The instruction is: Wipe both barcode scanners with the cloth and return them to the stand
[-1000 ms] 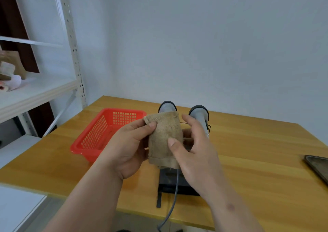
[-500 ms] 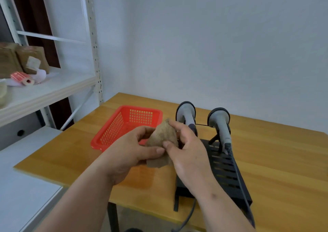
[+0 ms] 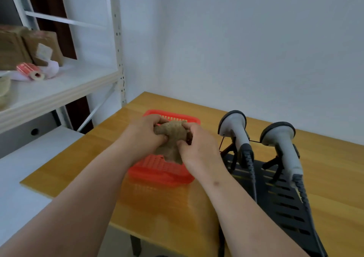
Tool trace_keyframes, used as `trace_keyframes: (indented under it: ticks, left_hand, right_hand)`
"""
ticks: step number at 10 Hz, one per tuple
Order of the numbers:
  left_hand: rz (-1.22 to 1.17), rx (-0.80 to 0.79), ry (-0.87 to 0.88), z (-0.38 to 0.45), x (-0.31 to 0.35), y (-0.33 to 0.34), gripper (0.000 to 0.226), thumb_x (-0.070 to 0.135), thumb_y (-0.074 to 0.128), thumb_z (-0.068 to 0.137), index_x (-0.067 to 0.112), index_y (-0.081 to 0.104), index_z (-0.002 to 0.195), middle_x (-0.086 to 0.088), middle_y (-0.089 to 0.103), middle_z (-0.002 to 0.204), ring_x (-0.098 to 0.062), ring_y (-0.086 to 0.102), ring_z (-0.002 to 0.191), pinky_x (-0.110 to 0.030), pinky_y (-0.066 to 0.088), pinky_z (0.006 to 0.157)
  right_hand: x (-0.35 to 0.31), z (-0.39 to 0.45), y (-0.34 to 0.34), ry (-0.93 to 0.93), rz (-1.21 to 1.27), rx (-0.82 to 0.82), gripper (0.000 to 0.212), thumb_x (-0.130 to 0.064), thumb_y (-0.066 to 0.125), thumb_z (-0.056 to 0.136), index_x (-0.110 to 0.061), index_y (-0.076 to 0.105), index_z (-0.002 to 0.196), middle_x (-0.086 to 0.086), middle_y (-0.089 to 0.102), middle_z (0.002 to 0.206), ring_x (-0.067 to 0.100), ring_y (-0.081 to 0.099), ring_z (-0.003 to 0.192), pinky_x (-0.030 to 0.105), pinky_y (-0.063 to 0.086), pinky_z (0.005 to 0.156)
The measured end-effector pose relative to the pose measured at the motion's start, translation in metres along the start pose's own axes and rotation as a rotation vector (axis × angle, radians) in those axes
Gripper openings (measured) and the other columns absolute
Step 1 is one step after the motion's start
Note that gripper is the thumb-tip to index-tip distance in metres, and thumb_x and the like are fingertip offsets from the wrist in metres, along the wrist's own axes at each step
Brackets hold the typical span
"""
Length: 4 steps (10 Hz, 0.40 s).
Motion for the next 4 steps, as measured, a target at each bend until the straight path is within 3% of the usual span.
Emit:
trace_keyframes:
  ticks: [1, 2, 3, 4]
  left_hand:
    - [0.308, -0.120, -0.044, 0.010, -0.018, 0.016, 0.052, 0.032, 0.067, 0.081, 0.021, 0.055, 0.131, -0.006, 0.060, 0.129, -0.024, 0.055, 0.117, -0.039, 0.046, 0.098]
    - [0.268, -0.061, -0.039, 0.013, -0.026, 0.019, 0.055, 0.039, 0.061, 0.086, 0.018, 0.051, 0.136, -0.004, 0.055, 0.138, -0.022, 0.052, 0.122, -0.037, 0.043, 0.100]
    - [0.164, 0.043, -0.017, 0.008, -0.018, 0.016, 0.044, 0.037, 0.058, 0.090, 0.020, 0.056, 0.131, 0.002, 0.062, 0.125, -0.015, 0.057, 0.110, -0.030, 0.044, 0.088]
    - [0.091, 0.091, 0.018, 0.004, -0.005, 0.015, 0.038, 0.038, 0.058, 0.090, 0.023, 0.059, 0.125, 0.007, 0.064, 0.115, -0.011, 0.057, 0.102, -0.028, 0.044, 0.083]
  right_hand:
    - [0.011, 0.001, 0.020, 0.058, -0.248, -0.117, 0.049, -0.035, 0.056, 0.094, -0.027, 0.042, 0.140, 0.000, 0.042, 0.134, 0.025, 0.042, 0.124, 0.037, 0.040, 0.101]
    - [0.007, -0.009, 0.016, -0.008, -0.322, -0.103, 0.044, -0.040, 0.052, 0.093, -0.030, 0.046, 0.136, -0.006, 0.042, 0.132, 0.022, 0.042, 0.122, 0.040, 0.038, 0.105]
    - [0.002, -0.017, -0.002, -0.047, -0.203, -0.054, 0.026, -0.043, 0.054, 0.093, -0.033, 0.060, 0.116, -0.013, 0.049, 0.113, 0.012, 0.051, 0.108, 0.042, 0.045, 0.099]
    - [-0.008, -0.032, -0.037, -0.093, -0.007, 0.078, 0.008, -0.037, 0.059, 0.092, -0.033, 0.065, 0.089, -0.016, 0.059, 0.093, 0.004, 0.057, 0.090, 0.027, 0.049, 0.088]
Point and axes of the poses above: each hand's wrist, its own z-axis towards the middle knuckle, its own y-axis out of the palm, x = y × z, the point moved 7 cm from there along z, towards the middle knuckle
